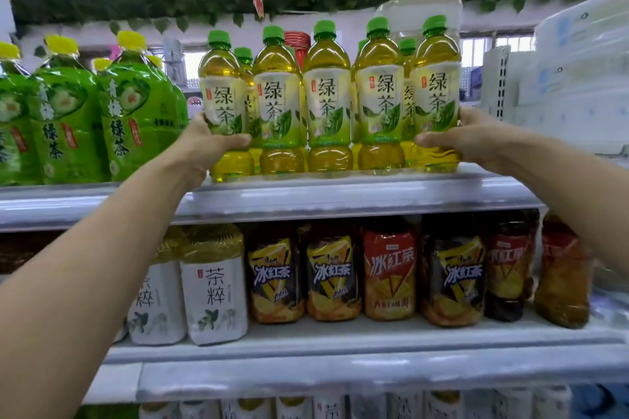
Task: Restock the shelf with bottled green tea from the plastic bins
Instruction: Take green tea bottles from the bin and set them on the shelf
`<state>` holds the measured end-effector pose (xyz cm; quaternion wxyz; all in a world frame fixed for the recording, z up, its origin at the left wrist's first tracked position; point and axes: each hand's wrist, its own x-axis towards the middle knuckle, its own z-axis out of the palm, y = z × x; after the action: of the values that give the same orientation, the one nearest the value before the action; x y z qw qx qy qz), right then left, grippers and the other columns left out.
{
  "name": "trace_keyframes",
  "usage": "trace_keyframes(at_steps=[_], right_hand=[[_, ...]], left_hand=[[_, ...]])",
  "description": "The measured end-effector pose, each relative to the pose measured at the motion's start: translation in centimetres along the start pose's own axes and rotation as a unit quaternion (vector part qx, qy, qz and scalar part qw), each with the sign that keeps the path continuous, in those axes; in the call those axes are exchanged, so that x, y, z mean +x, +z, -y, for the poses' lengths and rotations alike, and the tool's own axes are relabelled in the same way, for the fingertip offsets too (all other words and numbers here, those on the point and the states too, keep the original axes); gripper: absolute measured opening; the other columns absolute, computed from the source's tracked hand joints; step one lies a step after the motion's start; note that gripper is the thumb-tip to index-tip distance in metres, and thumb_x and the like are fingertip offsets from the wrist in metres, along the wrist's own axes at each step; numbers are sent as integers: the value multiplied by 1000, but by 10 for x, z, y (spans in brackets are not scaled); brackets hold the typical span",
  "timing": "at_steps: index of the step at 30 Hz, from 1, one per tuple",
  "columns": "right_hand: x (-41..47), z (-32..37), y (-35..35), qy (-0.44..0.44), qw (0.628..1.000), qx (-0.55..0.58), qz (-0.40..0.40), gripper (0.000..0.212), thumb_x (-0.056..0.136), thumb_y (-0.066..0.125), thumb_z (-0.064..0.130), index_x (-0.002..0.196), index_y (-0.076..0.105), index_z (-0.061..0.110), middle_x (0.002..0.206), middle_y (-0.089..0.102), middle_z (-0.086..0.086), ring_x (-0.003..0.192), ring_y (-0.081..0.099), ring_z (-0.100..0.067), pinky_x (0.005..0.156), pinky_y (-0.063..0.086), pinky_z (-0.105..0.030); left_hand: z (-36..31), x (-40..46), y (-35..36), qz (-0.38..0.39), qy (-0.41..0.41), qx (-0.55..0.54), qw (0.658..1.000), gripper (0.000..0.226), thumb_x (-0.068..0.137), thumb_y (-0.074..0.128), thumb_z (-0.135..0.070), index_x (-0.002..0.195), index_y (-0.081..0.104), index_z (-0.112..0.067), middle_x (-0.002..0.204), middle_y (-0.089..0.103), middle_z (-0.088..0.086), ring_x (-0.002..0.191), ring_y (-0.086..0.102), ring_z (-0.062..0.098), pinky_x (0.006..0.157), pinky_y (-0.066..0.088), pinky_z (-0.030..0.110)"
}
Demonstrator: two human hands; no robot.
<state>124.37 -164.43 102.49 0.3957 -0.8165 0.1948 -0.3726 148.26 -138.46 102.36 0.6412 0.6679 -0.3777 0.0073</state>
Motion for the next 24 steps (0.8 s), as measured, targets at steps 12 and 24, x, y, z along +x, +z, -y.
trace_keyframes(at_steps=[12, 24], right_hand=[[11, -4, 3, 42, 998, 38, -26, 64, 76, 80, 13, 131, 47, 17, 122, 61, -1, 116, 52, -21, 92, 40, -42], [14, -2, 3, 43, 987, 135, 71, 41, 67, 68, 14, 107, 64, 20, 95, 75, 1, 86, 70, -16, 73, 60, -32]], left_hand=[[12, 25, -8, 29, -48, -86, 995, 86, 63, 87, -21, 137, 46, -9, 124, 67, 9, 114, 64, 25, 99, 51, 42], [22, 35, -8, 79, -77, -161, 981, 60, 71, 80, -11, 129, 62, -8, 110, 76, 10, 98, 74, 25, 75, 63, 39]])
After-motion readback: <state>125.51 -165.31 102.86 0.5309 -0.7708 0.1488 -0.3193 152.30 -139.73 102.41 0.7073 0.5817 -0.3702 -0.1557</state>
